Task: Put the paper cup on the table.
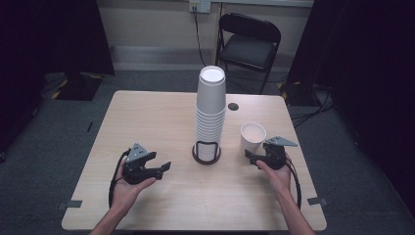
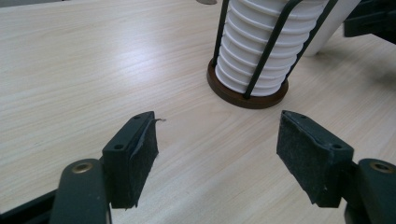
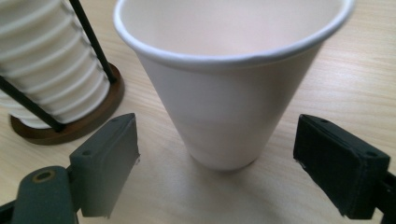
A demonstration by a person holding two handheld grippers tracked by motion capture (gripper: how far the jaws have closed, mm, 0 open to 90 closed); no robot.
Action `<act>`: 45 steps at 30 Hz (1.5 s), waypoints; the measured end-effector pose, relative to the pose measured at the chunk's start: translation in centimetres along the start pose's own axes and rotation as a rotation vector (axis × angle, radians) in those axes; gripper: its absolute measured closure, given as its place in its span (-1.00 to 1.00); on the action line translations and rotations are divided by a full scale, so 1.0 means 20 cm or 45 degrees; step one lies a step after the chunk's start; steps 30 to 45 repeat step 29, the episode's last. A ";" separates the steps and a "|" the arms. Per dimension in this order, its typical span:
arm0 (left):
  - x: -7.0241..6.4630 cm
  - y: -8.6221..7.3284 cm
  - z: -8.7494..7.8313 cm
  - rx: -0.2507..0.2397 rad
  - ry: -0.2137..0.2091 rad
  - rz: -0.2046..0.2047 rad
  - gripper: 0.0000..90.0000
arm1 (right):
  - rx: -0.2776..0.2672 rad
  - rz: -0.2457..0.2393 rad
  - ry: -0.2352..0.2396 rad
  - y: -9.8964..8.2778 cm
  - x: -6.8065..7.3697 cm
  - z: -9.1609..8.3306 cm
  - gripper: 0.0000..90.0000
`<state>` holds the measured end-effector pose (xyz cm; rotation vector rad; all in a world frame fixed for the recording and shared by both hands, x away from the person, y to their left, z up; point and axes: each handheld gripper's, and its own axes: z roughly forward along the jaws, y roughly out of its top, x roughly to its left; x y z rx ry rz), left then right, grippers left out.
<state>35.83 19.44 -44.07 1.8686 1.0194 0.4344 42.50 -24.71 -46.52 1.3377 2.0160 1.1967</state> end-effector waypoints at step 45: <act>0.00 -0.04 -0.01 0.019 0.036 -0.013 -0.37 | -0.109 -0.058 0.114 -0.07 0.30 -0.34 -0.68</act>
